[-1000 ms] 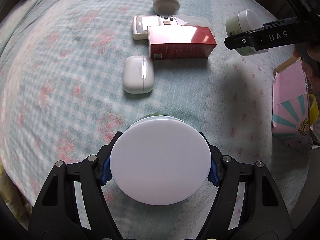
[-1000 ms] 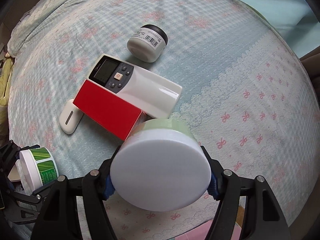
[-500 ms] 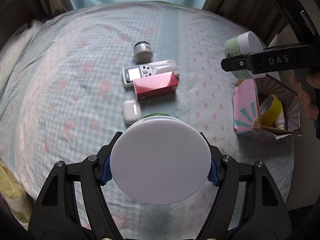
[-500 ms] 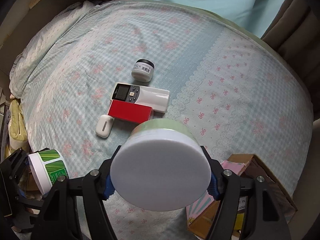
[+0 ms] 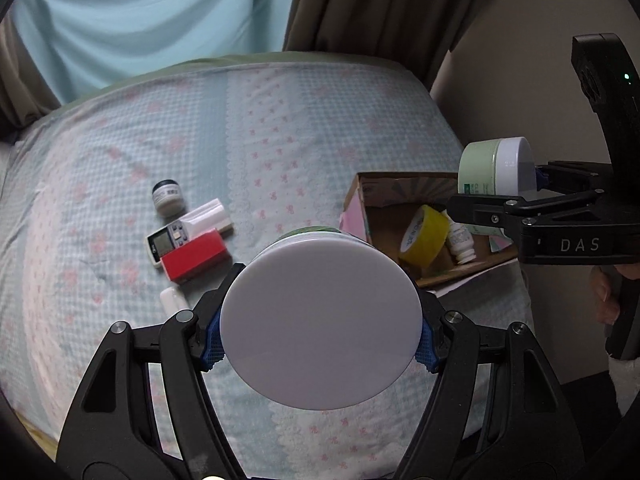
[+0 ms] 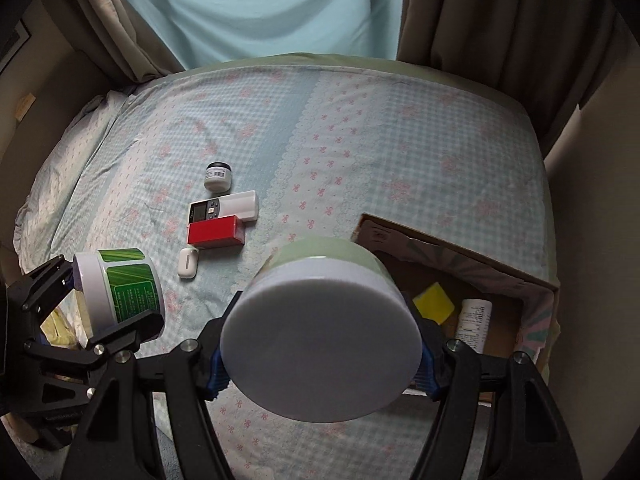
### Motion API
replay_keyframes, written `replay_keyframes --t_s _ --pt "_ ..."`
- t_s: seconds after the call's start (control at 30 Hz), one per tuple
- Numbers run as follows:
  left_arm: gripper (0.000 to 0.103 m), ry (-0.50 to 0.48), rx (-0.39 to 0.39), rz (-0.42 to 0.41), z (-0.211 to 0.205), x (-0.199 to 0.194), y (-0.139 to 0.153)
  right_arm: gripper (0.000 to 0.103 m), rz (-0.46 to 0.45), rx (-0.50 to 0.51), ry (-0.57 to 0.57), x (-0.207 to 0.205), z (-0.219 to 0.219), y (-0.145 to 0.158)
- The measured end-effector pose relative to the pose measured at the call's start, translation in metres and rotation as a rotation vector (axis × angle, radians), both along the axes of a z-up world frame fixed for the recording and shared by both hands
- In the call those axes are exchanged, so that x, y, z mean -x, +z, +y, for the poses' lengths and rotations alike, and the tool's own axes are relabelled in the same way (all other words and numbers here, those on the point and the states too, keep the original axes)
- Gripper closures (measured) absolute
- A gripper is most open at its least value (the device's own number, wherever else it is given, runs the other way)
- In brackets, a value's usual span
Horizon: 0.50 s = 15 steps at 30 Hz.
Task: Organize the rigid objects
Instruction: 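Carry both jars over the cardboard box and release them inside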
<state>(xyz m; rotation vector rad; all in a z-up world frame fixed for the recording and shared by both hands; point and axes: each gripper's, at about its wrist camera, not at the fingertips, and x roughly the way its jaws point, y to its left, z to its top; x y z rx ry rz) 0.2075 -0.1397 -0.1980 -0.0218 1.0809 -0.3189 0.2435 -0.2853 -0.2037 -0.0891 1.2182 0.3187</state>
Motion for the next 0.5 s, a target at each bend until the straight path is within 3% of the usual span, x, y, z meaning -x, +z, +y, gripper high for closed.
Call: replay_keyframes --t_s 0.23,0.5 --pt "0.035 -0.122 0.001 -0.014 -0.073 -0.021 0.009 0.037 -0.015 0.033 -0.136 0.015 -0.084 0.014" --pt "0.035 -0.270 -0.002 0.012 -0.159 -0.037 -0.004 0.037 0.020 0.071 -0.249 0.022 -0.160 -0.005"
